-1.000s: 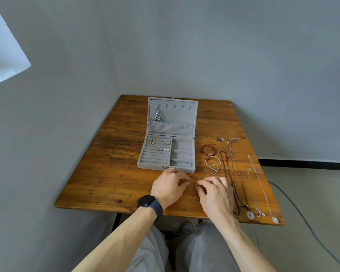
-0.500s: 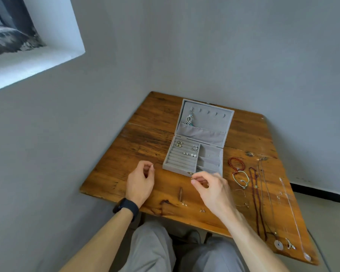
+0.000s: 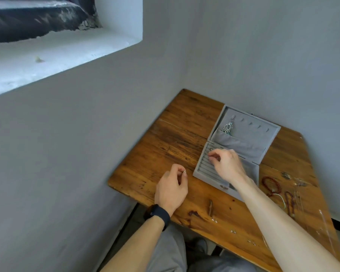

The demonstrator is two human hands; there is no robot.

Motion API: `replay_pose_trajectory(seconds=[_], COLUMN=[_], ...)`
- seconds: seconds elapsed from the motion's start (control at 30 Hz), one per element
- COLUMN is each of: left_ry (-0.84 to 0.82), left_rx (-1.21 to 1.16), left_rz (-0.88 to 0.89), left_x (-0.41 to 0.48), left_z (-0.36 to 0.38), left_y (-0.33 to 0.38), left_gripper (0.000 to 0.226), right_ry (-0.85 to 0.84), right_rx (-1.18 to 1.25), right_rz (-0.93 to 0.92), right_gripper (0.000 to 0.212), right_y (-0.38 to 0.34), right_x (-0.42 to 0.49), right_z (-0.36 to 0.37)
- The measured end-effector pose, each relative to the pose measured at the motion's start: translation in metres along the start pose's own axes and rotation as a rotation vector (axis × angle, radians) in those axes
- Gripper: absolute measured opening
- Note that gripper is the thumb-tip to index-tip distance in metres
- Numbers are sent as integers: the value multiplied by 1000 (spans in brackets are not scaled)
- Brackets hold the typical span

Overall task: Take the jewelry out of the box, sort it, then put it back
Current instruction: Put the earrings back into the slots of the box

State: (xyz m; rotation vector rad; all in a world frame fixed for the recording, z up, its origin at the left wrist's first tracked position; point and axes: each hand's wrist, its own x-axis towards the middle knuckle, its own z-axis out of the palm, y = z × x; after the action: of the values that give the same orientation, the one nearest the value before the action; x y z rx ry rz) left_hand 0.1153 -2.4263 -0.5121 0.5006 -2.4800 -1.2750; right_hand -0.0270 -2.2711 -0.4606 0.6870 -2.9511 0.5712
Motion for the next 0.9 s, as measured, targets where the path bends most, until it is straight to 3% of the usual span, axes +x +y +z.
replay_pose_trajectory(seconds=[0.4, 0.9], left_ry=[20, 52], left_rx=[21, 30], left_rz=[35, 52], left_x=[0, 0], left_z=[-2, 0], left_y=[1, 3], left_gripper=[10, 8], right_ry=[-36, -98], right_rx=[-3, -55], right_rz=[152, 186], right_gripper=[13, 23], right_y=[-23, -30], right_x=[17, 24], right_z=[2, -7])
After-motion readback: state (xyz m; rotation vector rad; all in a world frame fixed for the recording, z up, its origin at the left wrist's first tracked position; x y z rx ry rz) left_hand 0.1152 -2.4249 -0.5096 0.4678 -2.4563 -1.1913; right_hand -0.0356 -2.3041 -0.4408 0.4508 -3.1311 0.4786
